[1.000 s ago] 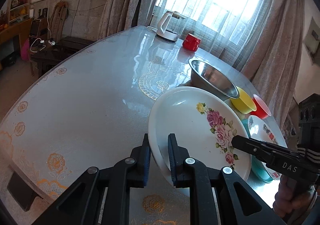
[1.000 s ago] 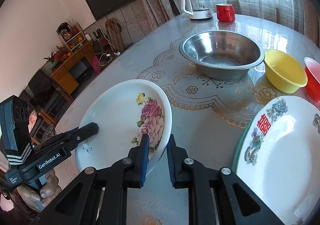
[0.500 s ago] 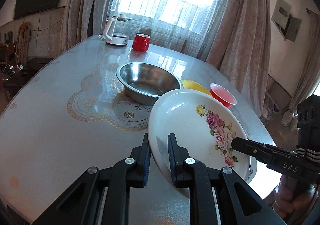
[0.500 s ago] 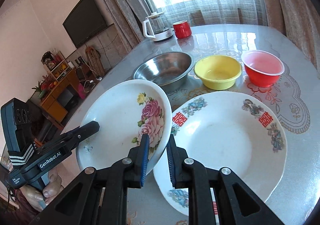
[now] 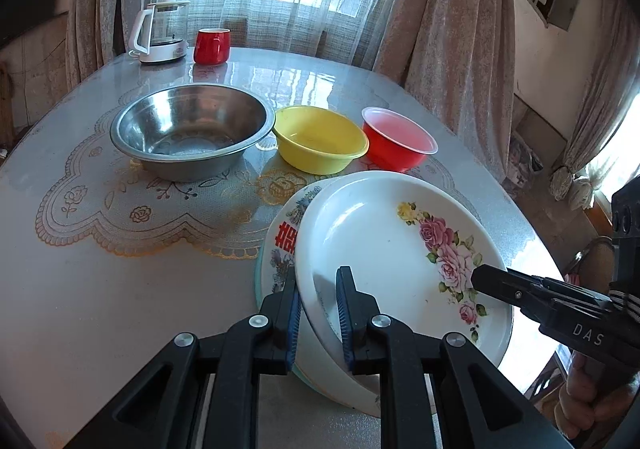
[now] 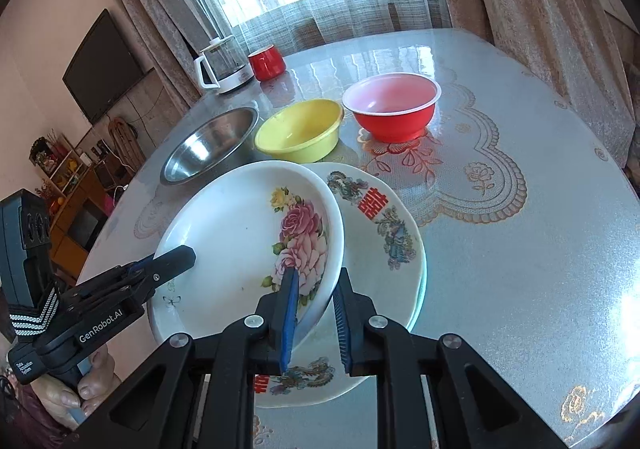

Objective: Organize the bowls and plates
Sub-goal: 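Carry the rose-print plate with both grippers onto the large white plate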

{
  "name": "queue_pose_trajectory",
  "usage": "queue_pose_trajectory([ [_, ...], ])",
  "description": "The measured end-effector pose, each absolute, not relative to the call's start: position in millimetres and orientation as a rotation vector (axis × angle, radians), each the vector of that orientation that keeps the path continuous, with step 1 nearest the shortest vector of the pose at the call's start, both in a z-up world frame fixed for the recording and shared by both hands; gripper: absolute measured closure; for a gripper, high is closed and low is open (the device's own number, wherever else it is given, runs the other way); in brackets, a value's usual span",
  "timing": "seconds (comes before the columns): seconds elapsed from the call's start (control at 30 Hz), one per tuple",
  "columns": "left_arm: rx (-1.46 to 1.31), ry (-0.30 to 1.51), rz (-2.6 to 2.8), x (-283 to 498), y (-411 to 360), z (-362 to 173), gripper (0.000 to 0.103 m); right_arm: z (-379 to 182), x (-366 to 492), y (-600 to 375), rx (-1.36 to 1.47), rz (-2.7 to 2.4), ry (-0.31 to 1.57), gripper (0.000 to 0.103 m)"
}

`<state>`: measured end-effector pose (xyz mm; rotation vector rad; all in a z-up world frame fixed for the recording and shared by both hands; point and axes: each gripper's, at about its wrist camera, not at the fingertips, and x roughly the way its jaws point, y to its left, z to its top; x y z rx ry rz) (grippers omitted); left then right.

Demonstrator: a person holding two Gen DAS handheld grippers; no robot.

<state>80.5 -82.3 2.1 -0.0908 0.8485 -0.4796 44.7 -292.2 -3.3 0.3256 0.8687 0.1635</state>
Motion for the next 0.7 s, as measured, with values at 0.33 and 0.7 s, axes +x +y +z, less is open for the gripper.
queue_pose_trajectory([
  [0.33, -0.049, 0.894, -0.483, 84.9, -97.4, -8.7, 0.085, -16.2, 49.1, -296.1, 0.271, 0.103, 0.922, 0.084],
  [0.7, -0.041, 0.923, -0.483, 82.7, -100.9, -7.9, 0.082, -15.2, 52.6, -283.1, 0.104, 0.025, 0.930, 0.083],
])
